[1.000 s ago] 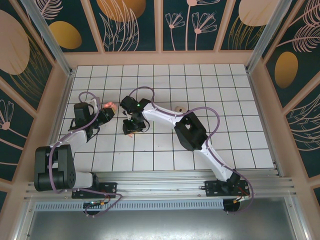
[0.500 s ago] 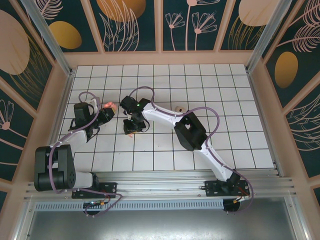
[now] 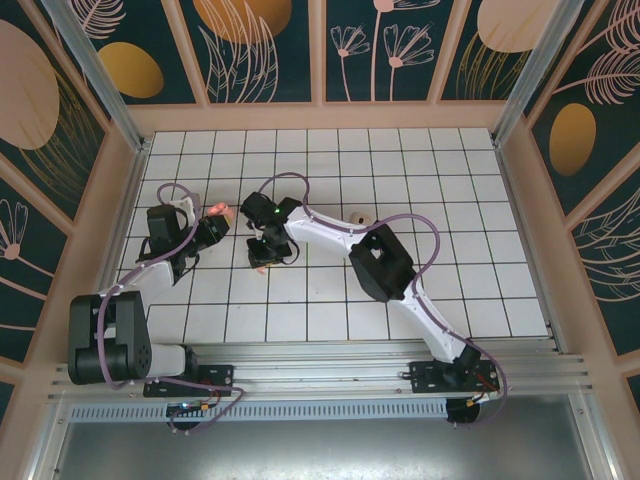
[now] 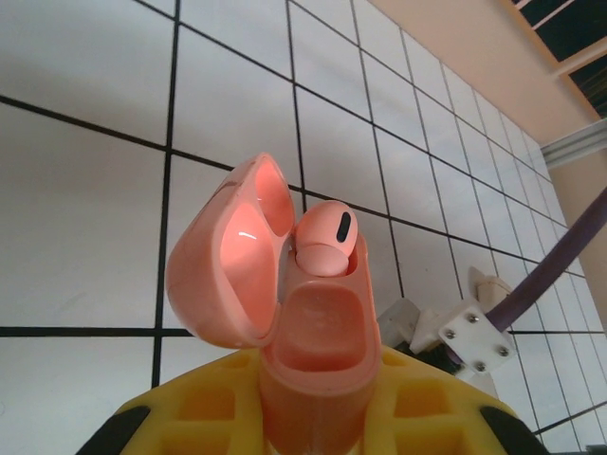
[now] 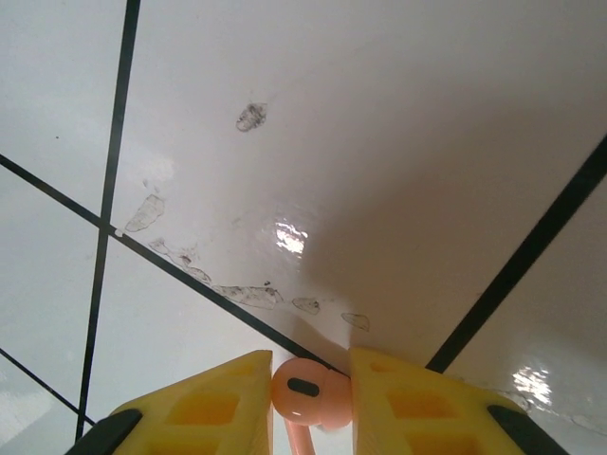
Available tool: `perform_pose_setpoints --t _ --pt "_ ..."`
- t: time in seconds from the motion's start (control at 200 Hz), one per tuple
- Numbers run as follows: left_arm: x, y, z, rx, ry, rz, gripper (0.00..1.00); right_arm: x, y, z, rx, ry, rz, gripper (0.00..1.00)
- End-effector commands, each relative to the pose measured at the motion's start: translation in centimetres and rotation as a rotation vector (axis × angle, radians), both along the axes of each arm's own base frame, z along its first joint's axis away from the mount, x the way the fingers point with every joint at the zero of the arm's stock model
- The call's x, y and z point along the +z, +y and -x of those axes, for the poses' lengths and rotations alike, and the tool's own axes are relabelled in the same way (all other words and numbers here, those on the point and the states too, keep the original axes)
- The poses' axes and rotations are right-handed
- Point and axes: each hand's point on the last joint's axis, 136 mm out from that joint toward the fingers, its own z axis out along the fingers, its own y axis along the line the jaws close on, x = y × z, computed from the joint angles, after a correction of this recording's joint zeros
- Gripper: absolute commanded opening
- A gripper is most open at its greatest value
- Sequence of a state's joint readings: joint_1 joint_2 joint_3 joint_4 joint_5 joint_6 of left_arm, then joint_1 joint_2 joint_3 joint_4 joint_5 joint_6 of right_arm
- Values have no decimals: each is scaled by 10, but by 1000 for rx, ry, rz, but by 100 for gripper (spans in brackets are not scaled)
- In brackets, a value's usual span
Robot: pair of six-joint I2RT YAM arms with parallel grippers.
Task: Insert the wireless bluetooth earbuds into the charging case
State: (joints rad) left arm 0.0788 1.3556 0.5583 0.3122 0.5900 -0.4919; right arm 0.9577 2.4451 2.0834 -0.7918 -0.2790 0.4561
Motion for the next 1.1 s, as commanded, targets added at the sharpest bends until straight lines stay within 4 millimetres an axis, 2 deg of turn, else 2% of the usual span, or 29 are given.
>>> perform_pose_setpoints --t 0.0,0.185,0.325,0.415,0.566,0.691,0.946,1.091 --pt "26 -4 -2 -34 -116 14 17 19 -4 -9 -43 -79 -23 24" --pt "44 -10 1 -37 -229 26 16 34 -14 -18 -71 -117 -83 24" --pt "62 -29 2 -72 -351 -4 15 50 -24 -26 -104 -152 -159 24" --pt "71 -46 6 -123 -423 -24 15 61 -37 -32 -133 -180 -197 24" --pt "82 -55 19 -168 -545 -36 15 76 -65 -42 -206 -255 -214 24" --pt "90 -65 34 -222 -652 -41 16 97 -78 -48 -247 -312 -290 25" --pt "83 -95 56 -364 -759 -89 16 147 -91 -53 -283 -456 -460 25" --pt "73 -109 58 -420 -751 -127 16 172 -101 -53 -320 -532 -534 25"
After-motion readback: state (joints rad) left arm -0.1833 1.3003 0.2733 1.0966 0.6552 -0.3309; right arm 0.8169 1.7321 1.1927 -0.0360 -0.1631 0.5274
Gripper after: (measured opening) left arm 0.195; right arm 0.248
